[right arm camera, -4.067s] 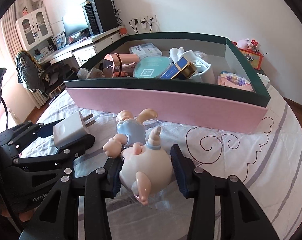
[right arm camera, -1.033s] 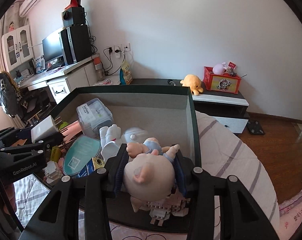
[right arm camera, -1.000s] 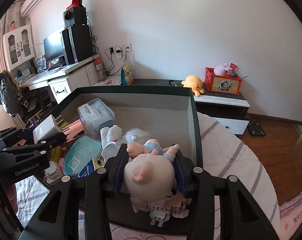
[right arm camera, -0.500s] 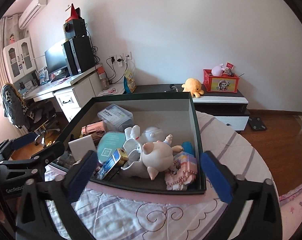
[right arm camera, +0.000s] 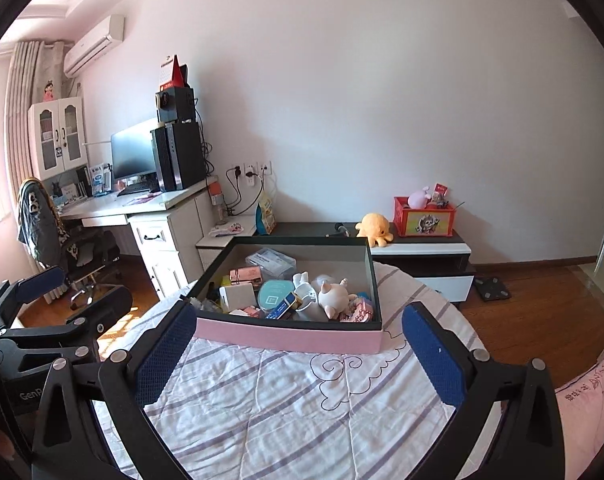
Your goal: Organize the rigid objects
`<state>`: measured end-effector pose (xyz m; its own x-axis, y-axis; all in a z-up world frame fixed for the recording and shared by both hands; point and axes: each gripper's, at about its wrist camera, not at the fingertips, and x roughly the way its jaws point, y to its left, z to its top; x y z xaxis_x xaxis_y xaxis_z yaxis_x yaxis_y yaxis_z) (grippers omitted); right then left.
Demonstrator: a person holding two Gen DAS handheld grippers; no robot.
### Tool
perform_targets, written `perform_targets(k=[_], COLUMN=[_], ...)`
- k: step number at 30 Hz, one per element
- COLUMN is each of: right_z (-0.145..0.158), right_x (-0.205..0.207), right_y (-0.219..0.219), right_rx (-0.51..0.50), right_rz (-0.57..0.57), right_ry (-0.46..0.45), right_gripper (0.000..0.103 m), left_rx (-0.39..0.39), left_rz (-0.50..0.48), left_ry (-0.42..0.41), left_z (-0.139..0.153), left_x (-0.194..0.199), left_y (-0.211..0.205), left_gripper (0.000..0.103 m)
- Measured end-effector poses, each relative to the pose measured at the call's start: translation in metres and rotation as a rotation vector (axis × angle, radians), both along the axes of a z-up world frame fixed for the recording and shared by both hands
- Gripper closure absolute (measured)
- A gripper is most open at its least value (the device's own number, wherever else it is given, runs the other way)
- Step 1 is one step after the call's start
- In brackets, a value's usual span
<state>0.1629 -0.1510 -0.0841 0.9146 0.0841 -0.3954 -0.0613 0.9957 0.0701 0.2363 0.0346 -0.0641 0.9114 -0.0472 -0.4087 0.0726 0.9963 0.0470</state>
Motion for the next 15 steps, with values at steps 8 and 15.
perform_targets(k=[8,15], right_z=[0.037,0.057], right_x=[-0.084,-0.150], right_y=[0.007,0.012], right_rx=[-0.013,-0.048], right_rz=[-0.016,-0.060], right_ry=[-0.112,-0.213], right_gripper=[0.000,0.000], left_rx=[-0.011,-0.010], left_rz=[0.024,0.028], left_ry=[-0.111,-0.194], left_z=[0.033,0.054], left_x=[-0.090,-0.155], left_y=[0.006,0.006], left_gripper=[0.000,0.000])
